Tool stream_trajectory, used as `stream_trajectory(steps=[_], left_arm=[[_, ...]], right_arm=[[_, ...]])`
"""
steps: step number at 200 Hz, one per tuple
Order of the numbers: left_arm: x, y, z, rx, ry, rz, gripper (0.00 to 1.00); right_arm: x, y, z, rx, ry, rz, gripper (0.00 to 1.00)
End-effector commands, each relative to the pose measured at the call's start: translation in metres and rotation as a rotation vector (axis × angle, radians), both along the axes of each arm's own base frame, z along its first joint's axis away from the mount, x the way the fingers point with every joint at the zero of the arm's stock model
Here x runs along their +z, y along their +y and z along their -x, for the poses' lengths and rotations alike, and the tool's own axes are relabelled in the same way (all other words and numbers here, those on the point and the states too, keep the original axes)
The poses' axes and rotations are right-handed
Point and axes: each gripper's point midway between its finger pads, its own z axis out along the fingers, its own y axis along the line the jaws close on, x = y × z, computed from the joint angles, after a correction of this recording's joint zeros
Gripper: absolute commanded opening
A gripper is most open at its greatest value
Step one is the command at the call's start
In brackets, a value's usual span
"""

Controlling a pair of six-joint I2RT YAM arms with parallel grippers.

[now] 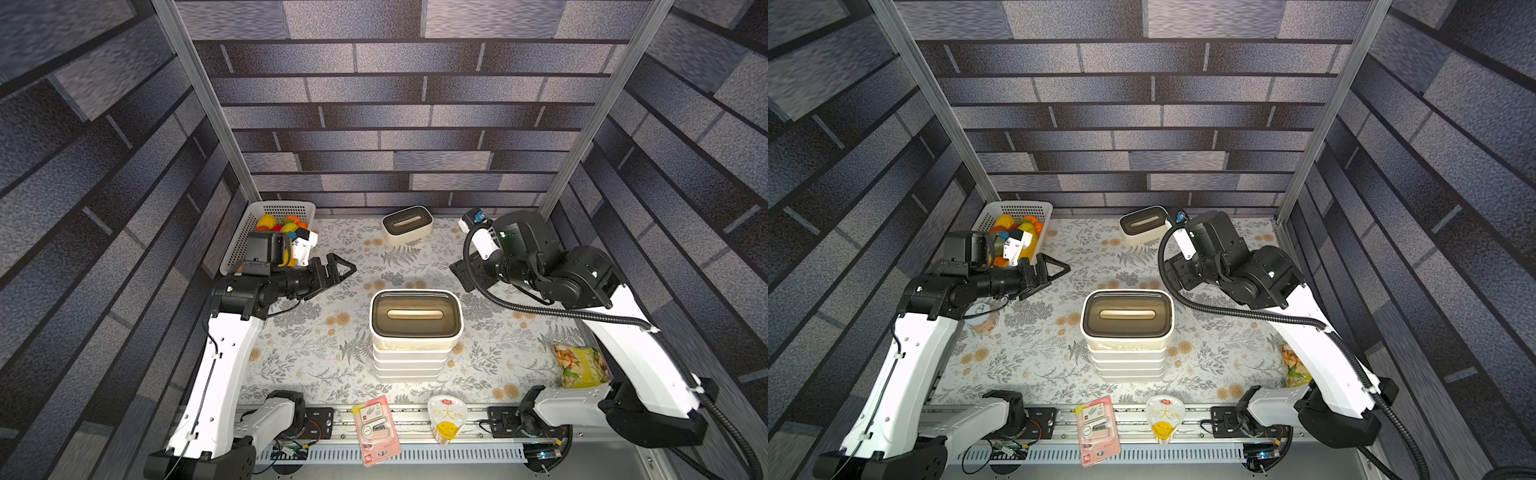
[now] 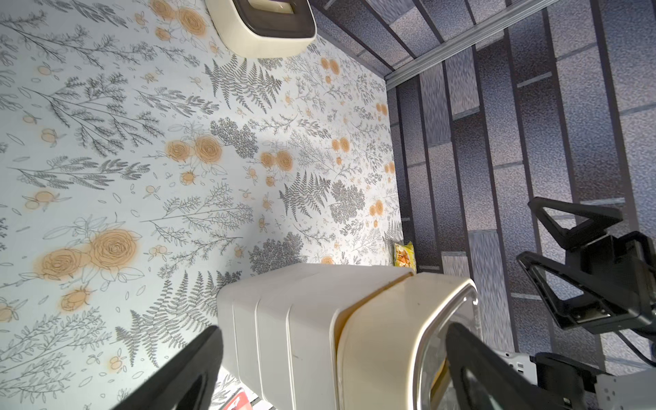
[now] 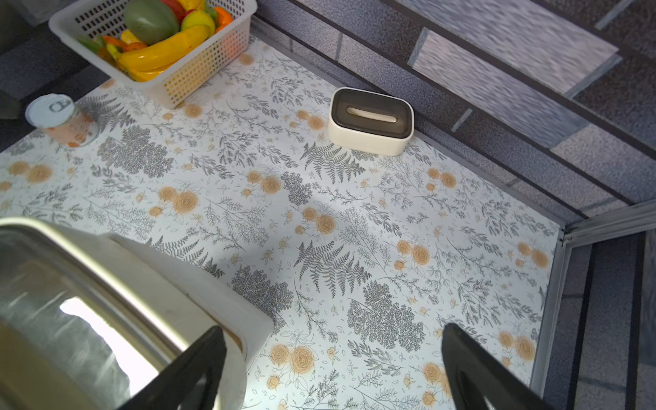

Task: Stack the tissue boxes
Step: Place the tissue box at the tissue box, then pick up the tissue box from the center of the board.

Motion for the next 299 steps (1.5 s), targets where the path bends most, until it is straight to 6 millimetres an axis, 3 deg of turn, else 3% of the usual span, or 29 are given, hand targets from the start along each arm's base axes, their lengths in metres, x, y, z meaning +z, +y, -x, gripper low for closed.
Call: stream_trajectory(steps=[1, 21, 57, 89, 111, 138, 152, 165, 181, 214, 243, 299], left_arm=[[-0.005, 0.0, -0.023, 0.038, 0.002, -0.086, 1.0], [-0.011, -0.003, -0.049, 0.038, -0.006, -0.169, 1.0], [-0.028, -0.016, -0.109, -0.01, -0.052, -0.339, 1.0], [-0.054, -0.051, -0.182, -0.123, -0.124, -0.366, 1.0], [-0.079, -0.079, -0.228, -0.239, -0.159, -0.354, 0.92], [-0.111, -0.112, -0.273, -0.405, -0.272, -0.407, 0.84], [-0.12, -0.114, -0.301, -0.378, -0.332, -0.34, 0.82], [-0.125, -0.117, -0.319, -0.393, -0.372, -0.268, 0.74], [-0.135, -0.129, -0.33, -0.441, -0.432, -0.236, 0.68], [-0.142, -0.153, -0.334, -0.52, -0.557, -0.28, 0.7], [-0.153, -0.152, -0.346, -0.524, -0.623, -0.369, 0.74], [-0.181, -0.162, -0.35, -0.6, -0.67, -0.296, 0.72]], right_arm=[[0.0, -0.005, -0.029, -0.127, 0.051, -0.178, 0.97], [-0.018, -0.015, -0.057, -0.203, 0.075, -0.214, 0.98], [-0.071, -0.02, -0.087, -0.282, 0.184, -0.277, 1.0], [-0.114, -0.03, -0.125, -0.386, 0.29, -0.481, 1.0], [-0.14, -0.034, -0.146, -0.422, 0.318, -0.508, 1.0], [-0.181, -0.038, -0.159, -0.478, 0.338, -0.482, 1.0], [-0.202, -0.037, -0.16, -0.491, 0.339, -0.504, 1.0], [-0.219, -0.039, -0.161, -0.494, 0.314, -0.509, 1.0], [-0.233, -0.041, -0.161, -0.487, 0.282, -0.511, 1.0], [-0.269, -0.042, -0.157, -0.462, 0.293, -0.468, 1.0], [-0.289, -0.045, -0.153, -0.459, 0.284, -0.446, 1.0], [-0.297, -0.048, -0.143, -0.447, 0.198, -0.505, 1.0]])
